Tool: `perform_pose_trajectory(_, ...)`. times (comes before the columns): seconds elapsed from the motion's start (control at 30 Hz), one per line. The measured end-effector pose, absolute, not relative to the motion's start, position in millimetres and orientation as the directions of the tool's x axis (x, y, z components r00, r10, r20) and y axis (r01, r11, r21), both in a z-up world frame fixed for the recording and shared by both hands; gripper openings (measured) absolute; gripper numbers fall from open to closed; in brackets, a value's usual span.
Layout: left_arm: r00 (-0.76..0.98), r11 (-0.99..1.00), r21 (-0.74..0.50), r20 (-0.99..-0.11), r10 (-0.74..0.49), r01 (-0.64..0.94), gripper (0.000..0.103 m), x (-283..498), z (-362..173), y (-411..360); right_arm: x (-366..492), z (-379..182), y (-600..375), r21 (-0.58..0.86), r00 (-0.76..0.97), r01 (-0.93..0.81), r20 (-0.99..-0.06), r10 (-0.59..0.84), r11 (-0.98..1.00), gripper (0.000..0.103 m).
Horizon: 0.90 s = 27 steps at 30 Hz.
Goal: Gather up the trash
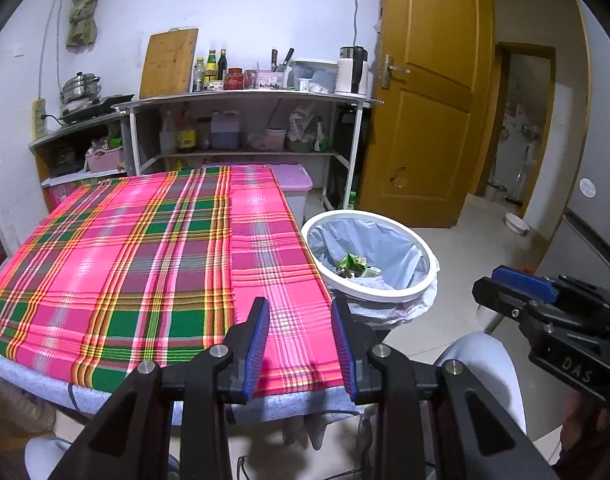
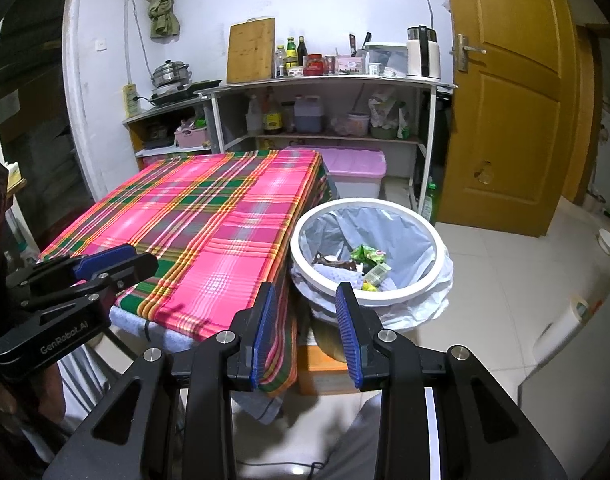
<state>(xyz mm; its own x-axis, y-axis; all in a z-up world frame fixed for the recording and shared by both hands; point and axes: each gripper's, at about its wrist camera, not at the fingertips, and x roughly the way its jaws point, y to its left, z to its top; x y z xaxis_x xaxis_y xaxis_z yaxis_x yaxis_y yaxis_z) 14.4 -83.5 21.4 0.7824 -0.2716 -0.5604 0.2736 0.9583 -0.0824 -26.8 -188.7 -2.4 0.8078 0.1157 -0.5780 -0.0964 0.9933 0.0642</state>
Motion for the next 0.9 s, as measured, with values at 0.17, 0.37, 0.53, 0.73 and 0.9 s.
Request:
perform_pose_trajectory(0.17,0.784,0.961,-0.083,-0.561,-0.264,0.264,0.032,11.3,21.5,-82.0,-29.0,-2.5,-186.4,0.062,0.808,-0.103,-0.577,0.12,0.993,0.033)
perform_pose_trajectory(0.37,0.79,0.965,-0.08,-0.559,-0.25,0.249,0.032,8.4,21.7,-79.8,-29.9,-2.8,-183.6,0.059,0.806,-0.116,-0.577,0.129,0.992,0.036)
perform_pose_trajectory(0.53,0.792,0.967,-0.082,-0.56,-0.245,0.241,0.032,6.8,20.5,-77.3,-30.4,-2.9,-180.2,0.056,0.804,-0.124,-0.579,0.134,0.991,0.036)
perform_pose_trajectory(0.73,0.791,0.967,-0.084,-0.562,-0.244,0.239,0.032,5.2,19.6,-74.9,-30.1,-2.7,-179.3,0.054,0.802,-0.13,-0.581,0.137,0.99,0.036)
perform_pose_trajectory(0.9,0.79,0.967,-0.084,-0.562,-0.245,0.24,0.032,5.2,19.2,-74.4,-30.3,-3.1,-178.6,0.054,0.802,-0.129,-0.582,0.136,0.99,0.036)
